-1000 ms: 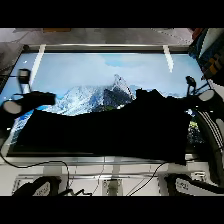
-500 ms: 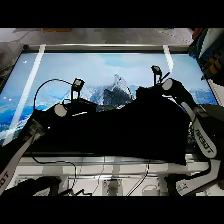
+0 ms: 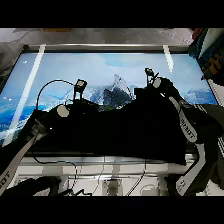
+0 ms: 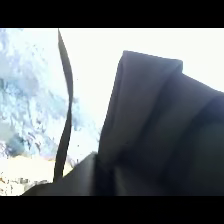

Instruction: Fold the clothes and pants, and hang the long-sleeved shirts on hangers.

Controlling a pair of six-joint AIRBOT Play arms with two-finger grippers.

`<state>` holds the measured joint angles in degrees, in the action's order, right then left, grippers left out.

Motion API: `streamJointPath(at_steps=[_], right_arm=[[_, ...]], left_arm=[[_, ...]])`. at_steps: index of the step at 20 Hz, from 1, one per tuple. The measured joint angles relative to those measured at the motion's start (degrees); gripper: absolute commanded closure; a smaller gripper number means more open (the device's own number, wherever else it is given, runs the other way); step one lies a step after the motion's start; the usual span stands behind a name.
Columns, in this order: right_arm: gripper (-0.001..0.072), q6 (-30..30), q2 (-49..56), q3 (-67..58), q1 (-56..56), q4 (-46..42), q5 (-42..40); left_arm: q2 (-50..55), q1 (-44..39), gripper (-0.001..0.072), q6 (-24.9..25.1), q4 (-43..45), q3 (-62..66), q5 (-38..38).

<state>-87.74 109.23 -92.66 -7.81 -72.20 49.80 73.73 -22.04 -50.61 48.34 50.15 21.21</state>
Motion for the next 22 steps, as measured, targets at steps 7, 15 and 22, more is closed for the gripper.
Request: streamJointPath(at_steps=[7,15,22], right_arm=[[0.0691,-0.17,-1.07,-7.91,-0.04,0.87,2.95],[0.0691,-0.15,-8.11,-20.33,-0.02,3.93,6.62],[0.0692,0.26,-9.94,-21.05,-0.04,1.88,11.87]], left_arm=[[0.0,-0.02,0.0303,0.0,0.0,0.0,-0.02],[-0.55,-0.04,0.0304,-0.02,-0.02,0.0,0.0],[-0.55,-0.04,0.0304,-0.02,-0.02,-0.02,-0.17]])
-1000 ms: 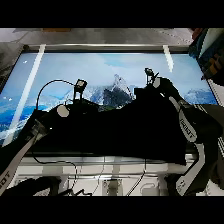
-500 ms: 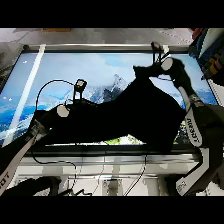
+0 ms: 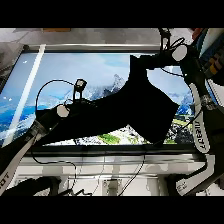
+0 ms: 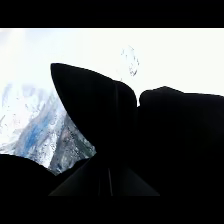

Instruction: Fold the clothes and pants, and hang the long-sleeved shirts on hangers.

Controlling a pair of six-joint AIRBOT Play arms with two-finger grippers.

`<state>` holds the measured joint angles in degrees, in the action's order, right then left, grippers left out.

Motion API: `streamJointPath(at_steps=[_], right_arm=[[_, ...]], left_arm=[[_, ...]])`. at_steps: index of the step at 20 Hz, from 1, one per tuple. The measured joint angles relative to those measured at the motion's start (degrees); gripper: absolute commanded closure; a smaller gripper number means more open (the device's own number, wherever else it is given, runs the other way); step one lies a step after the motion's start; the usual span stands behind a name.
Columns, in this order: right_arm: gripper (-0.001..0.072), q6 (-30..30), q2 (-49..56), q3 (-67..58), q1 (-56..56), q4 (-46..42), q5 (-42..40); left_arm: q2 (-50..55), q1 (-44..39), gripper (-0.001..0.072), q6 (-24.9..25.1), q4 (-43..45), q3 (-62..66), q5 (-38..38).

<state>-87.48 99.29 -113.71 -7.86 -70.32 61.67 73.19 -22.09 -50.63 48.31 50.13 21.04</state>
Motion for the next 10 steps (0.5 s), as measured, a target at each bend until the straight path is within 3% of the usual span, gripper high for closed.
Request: streamJointPath(at_steps=[2,5,10], right_arm=[[0.0691,0.57,-0.07,0.04,-0.13,0.07,0.85],[0.0691,6.03,-0.48,0.04,-1.2,4.85,3.74],[0.0693,14.1,-1.99,0.31,-2.84,8.35,16.09]], left_arm=[[0.0,0.0,0.0304,0.0,0.0,0.0,-0.35],[0.66,-0.02,0.0304,-0.26,-1.97,0.02,-5.57],[4.72,0.96,0.0304,-2.01,-12.22,2.23,-12.81]])
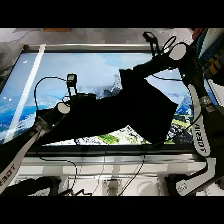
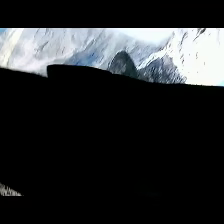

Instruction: Fold the clothes and pants, and hang the long-sleeved shirts on hangers.

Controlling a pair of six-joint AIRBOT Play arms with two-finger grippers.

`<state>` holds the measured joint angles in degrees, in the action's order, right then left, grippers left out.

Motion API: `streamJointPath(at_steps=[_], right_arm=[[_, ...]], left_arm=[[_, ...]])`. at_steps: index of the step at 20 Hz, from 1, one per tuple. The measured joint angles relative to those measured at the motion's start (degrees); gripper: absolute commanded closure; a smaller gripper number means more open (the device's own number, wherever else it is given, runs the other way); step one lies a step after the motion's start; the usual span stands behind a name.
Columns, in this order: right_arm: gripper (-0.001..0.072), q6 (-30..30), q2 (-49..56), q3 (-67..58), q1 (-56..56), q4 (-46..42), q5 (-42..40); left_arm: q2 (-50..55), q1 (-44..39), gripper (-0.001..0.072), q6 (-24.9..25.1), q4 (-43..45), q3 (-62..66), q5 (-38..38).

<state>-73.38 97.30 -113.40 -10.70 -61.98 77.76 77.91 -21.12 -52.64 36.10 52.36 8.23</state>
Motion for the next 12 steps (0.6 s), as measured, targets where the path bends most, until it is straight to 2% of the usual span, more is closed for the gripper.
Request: streamJointPath(at_steps=[4,8,10,12], right_arm=[[0.0692,2.64,-6.01,5.38,-0.26,-0.63,7.28],[0.0692,2.86,-18.49,22.36,-0.35,-1.25,6.47],[0.0692,2.12,-26.58,34.32,-0.37,-0.68,3.58],[0.0691,1.09,-34.64,46.45,-0.39,0.28,0.44]], left_arm=[[2.29,0.35,0.0304,-0.59,-3.08,1.27,-0.11],[2.99,0.42,0.0297,-0.81,-3.93,1.6,4.68],[3.45,-0.02,0.0213,-0.81,-4.13,1.64,10.51],[4.24,-1.25,-0.0013,-0.76,-4.31,1.7,15.32]])
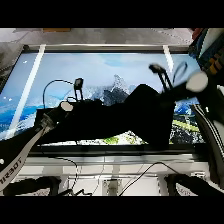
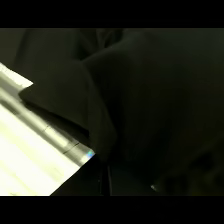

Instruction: Fold the clothes and pants, and hang the long-sleeved shirts on hangers.

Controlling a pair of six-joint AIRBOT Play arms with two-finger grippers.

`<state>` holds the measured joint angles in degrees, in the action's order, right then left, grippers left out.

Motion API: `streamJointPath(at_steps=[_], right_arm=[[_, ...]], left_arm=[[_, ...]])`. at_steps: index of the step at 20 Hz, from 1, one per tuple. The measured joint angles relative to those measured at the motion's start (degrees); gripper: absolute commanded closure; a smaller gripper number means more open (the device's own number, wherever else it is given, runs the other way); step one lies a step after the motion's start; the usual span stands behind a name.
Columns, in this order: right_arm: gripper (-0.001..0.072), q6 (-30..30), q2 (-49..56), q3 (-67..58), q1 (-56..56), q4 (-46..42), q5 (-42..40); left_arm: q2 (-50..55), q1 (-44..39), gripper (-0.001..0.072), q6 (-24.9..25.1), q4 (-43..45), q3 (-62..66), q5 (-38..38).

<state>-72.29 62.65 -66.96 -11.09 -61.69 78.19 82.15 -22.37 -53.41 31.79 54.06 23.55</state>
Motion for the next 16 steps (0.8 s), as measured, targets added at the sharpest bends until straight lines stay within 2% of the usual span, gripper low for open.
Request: streamJointPath(at_steps=[1,2,3,4,5,13,16], right_arm=[[0.0682,-0.9,-4.13,6.23,0.0,0.2,-1.79],[0.0554,-2.05,-7.54,11.54,0.0,0.37,-3.5],[0.0292,-3.34,-10.62,16.39,0.0,0.59,-5.03],[0.0091,-4.55,-13.11,20.31,0.0,0.72,-6.47],[0.0034,-5.68,-14.73,23.02,0.0,0.72,-7.65],[0.004,-12.13,-18.86,29.86,0.0,0.35,-19.52],[0.004,-12.72,-19.08,30.21,0.0,0.31,-22.45]], left_arm=[[0.48,-0.83,-0.0009,0.02,0.0,0.0,1.6],[1.03,-1.79,-0.0009,0.07,-0.02,0.04,2.8],[1.55,-2.8,-0.0008,0.22,-0.07,0.11,3.82],[1.99,-3.74,-0.0008,0.22,-0.09,0.13,4.42],[2.27,-4.57,-0.0008,0.24,-0.13,0.17,4.66],[5.07,-7.23,0.0003,0.22,-2.89,2.78,0.11],[9.29,-7.08,0.0072,0.2,-4.04,9.25,-0.13]])
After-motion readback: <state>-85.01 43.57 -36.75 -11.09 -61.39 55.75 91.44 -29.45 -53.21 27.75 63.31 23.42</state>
